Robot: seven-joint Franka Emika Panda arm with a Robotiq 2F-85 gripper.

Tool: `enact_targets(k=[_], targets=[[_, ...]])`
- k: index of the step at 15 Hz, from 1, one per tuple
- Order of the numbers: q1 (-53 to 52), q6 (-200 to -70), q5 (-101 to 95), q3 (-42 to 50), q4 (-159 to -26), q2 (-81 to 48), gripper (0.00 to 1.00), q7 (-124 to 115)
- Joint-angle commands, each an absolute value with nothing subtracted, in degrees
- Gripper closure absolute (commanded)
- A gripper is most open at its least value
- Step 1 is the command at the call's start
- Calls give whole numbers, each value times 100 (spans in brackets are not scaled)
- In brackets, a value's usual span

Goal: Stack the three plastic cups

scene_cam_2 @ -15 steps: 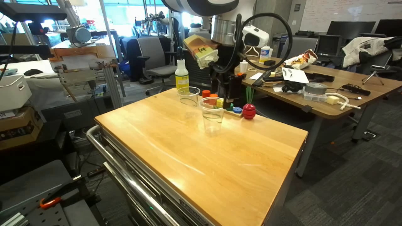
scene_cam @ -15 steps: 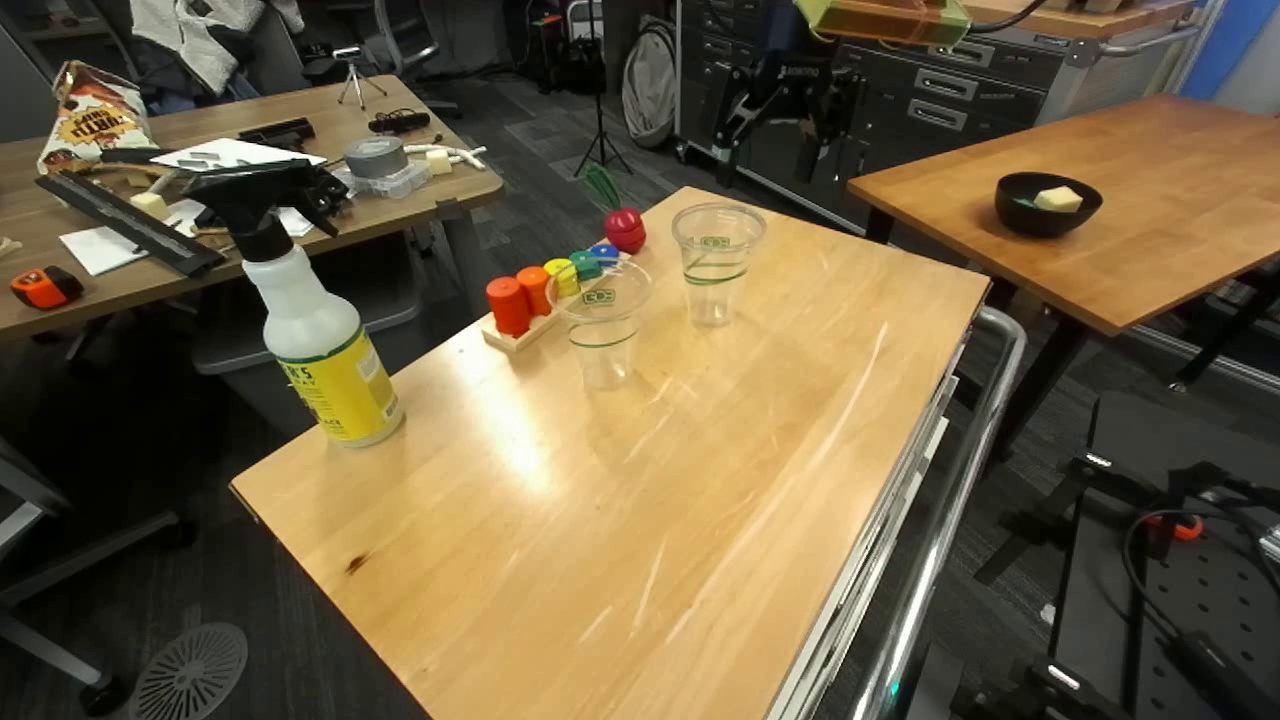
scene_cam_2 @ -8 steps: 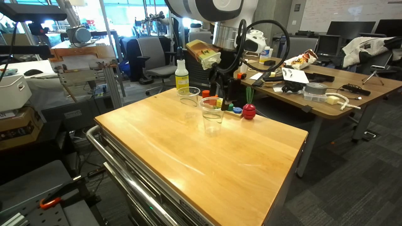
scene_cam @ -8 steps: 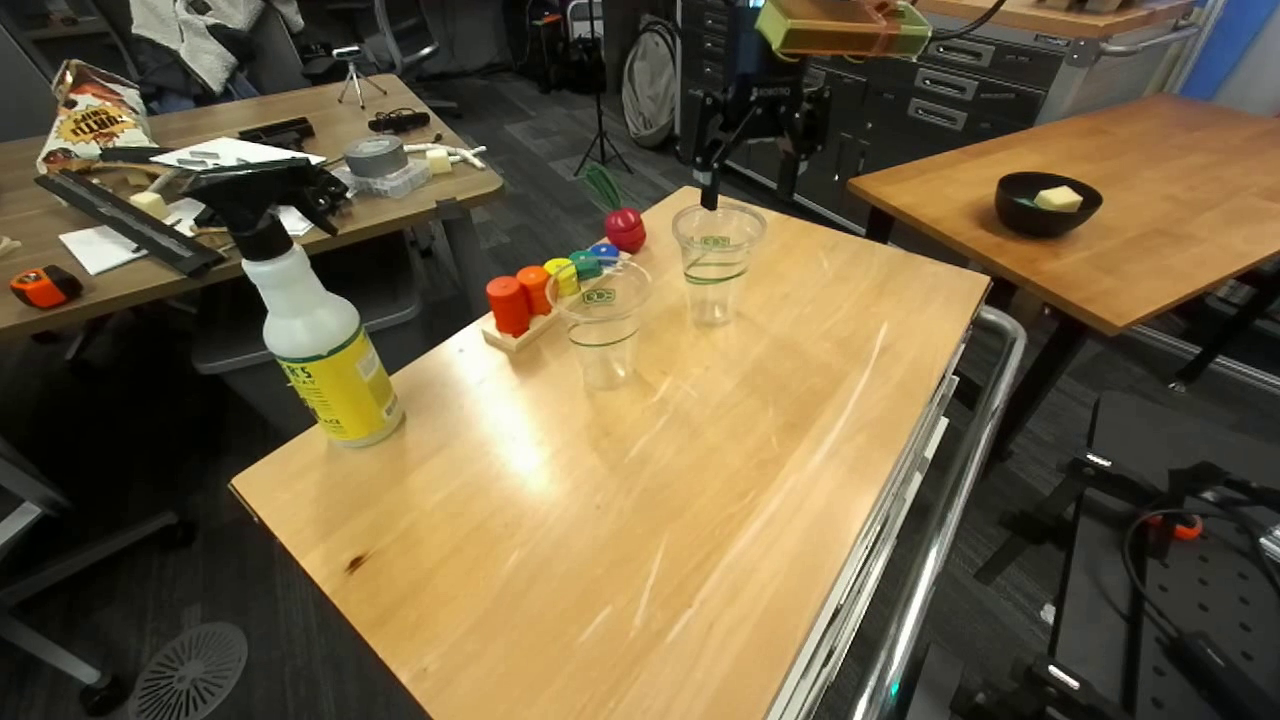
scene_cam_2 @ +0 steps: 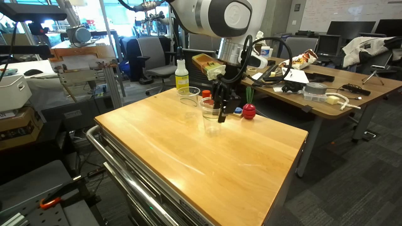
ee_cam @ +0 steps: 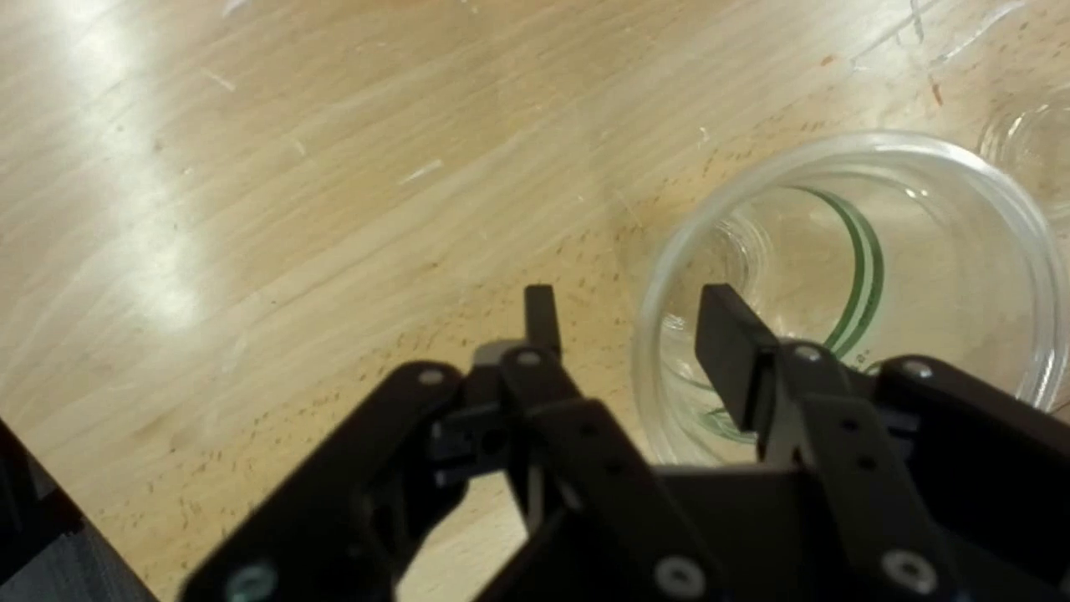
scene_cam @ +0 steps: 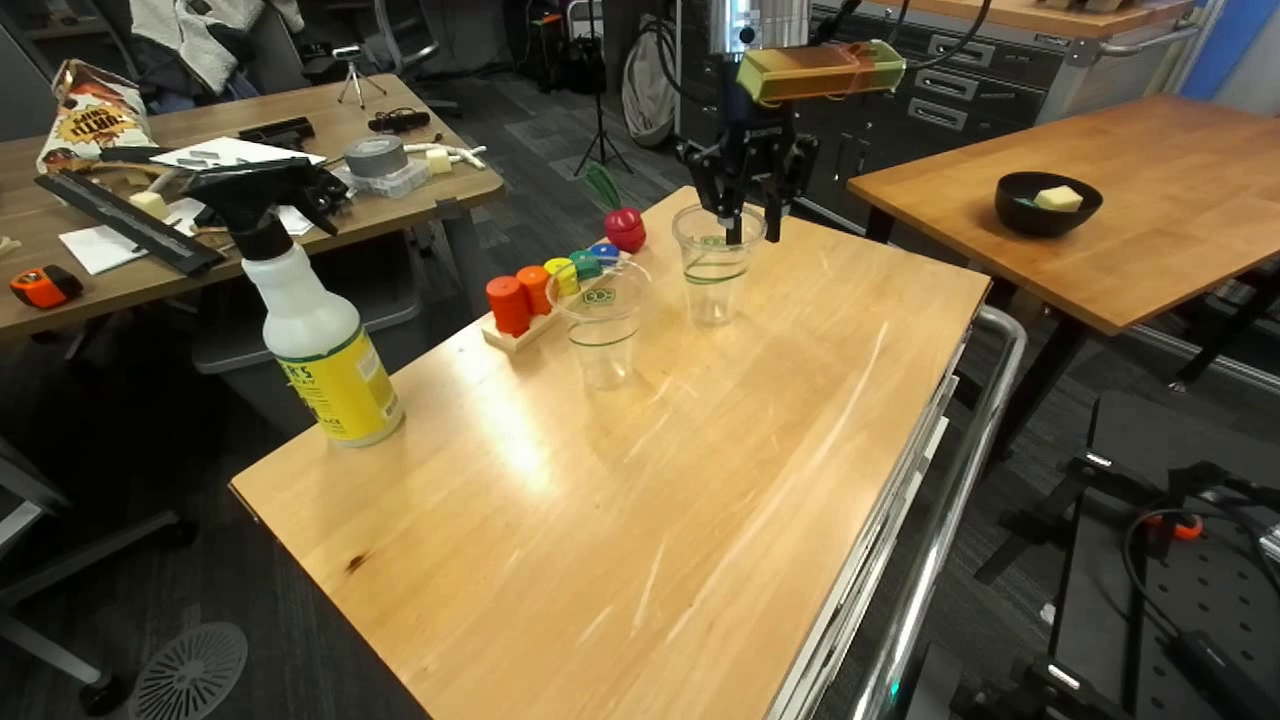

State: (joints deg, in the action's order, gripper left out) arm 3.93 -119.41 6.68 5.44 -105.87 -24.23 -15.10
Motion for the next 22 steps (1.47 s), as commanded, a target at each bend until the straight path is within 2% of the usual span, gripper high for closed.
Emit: enact_targets(k=[1, 3, 4, 12, 18, 22], targets=[[404, -11738, 736, 538, -10248, -2558, 84, -1582], [425, -11755, 852, 505, -10229, -2517, 99, -1547], [438, -11729, 931, 478, -10228, -2479, 100, -1510], [444, -11801, 1673, 382, -10492, -1777, 99, -1499], [-35, -11958, 1050, 176, -10491, -848, 99, -1673], [-242, -11754, 934, -62, -10278, -861, 99, -1548]])
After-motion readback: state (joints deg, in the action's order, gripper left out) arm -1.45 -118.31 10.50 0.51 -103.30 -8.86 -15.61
